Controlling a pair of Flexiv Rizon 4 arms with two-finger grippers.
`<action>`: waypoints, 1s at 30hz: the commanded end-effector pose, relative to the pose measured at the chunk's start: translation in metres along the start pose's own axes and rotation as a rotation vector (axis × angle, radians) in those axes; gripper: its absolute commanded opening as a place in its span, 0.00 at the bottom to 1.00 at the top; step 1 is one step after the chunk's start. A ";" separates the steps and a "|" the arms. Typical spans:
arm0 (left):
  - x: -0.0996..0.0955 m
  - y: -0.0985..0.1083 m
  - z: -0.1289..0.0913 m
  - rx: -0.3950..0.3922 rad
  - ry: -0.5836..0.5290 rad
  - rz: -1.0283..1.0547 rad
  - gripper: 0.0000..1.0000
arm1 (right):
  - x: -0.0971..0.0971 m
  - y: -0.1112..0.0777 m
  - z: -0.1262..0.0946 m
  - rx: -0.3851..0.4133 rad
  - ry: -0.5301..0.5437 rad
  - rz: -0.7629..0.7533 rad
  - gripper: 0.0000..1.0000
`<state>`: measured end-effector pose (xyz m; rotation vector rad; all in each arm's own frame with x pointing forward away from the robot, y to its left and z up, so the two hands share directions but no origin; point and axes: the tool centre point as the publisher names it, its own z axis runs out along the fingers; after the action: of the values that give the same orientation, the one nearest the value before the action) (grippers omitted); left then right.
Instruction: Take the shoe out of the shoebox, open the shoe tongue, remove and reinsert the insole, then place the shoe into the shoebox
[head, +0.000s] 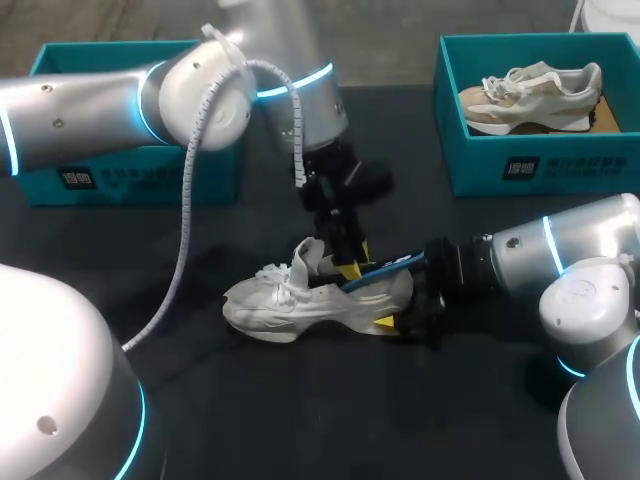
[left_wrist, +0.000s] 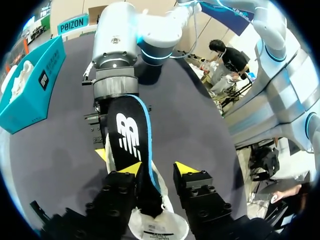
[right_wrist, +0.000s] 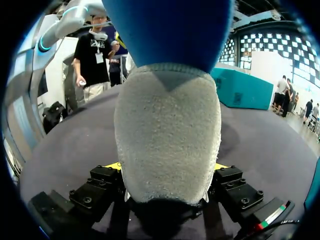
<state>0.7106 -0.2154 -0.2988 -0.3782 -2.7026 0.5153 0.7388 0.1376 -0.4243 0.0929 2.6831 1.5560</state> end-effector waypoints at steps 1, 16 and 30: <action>-0.007 -0.002 0.008 -0.012 0.007 -0.005 0.36 | 0.002 -0.001 0.001 0.005 -0.001 0.000 0.00; -0.006 0.000 0.006 -0.006 0.015 -0.002 0.00 | 0.002 -0.001 0.001 0.005 -0.001 0.000 0.00; 0.020 -0.007 -0.044 -0.045 0.047 0.065 0.00 | 0.002 -0.001 0.001 0.005 -0.001 0.000 0.00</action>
<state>0.7109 -0.2059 -0.2665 -0.4815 -2.6559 0.4821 0.7388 0.1376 -0.4243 0.0929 2.6830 1.5561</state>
